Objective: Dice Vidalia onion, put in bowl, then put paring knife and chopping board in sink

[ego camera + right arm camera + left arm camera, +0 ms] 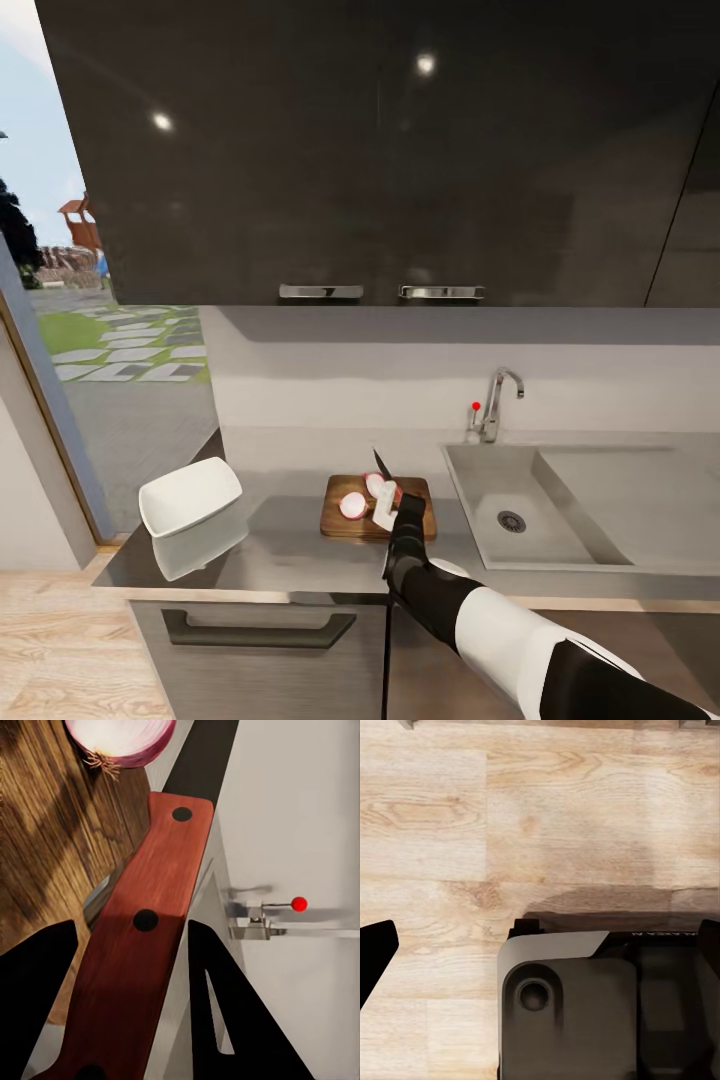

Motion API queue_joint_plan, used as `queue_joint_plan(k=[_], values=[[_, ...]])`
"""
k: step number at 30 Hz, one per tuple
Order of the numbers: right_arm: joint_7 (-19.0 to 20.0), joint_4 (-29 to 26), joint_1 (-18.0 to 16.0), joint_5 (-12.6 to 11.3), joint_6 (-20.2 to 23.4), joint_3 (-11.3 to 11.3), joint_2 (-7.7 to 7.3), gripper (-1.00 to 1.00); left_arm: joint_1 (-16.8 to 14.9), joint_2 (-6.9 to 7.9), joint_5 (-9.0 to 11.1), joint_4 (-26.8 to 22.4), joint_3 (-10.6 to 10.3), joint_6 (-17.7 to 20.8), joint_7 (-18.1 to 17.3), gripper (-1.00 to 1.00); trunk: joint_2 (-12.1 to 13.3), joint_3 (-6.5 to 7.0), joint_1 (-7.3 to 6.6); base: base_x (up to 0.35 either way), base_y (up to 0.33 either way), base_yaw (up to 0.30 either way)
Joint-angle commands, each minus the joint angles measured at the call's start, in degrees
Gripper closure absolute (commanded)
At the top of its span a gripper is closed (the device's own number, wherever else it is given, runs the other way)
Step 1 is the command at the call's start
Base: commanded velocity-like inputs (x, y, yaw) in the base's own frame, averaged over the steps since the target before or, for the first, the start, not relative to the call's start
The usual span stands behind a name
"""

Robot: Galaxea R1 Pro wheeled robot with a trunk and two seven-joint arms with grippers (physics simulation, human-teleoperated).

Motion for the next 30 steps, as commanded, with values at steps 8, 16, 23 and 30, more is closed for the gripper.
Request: queue_joint_plan(k=[8,16,23,30], values=[[0.1,0.3,0.0,0.2,0.3,0.4,0.0,1.0,-0.1,-0.06,0.5,0.2,-0.4,-0.3,-0.2,-1.0,0.0,-0.02,0.02,0.0,0.0,0.0],[0.0,0.3,0.0,0.2,0.2,0.4,0.0,1.0,-0.1,-0.02,0.5,0.2,-0.4,-0.3,-0.2,-1.0,0.0,-0.02,0.02,0.0,0.0,0.0],[0.0,0.3,0.0,0.3,0.2,0.4,0.0,1.0,-0.1,-0.02,0.5,0.2,-0.4,-0.3,-0.2,-1.0,0.0,-0.02,0.02,0.0,0.0,0.0],[0.0,0.3,0.0,0.3,0.2,0.4,0.0,1.0,-0.1,-0.02,0.5,0.2,-0.4,-0.3,-0.2,-1.0,0.0,-0.02,0.02,0.0,0.0,0.0]])
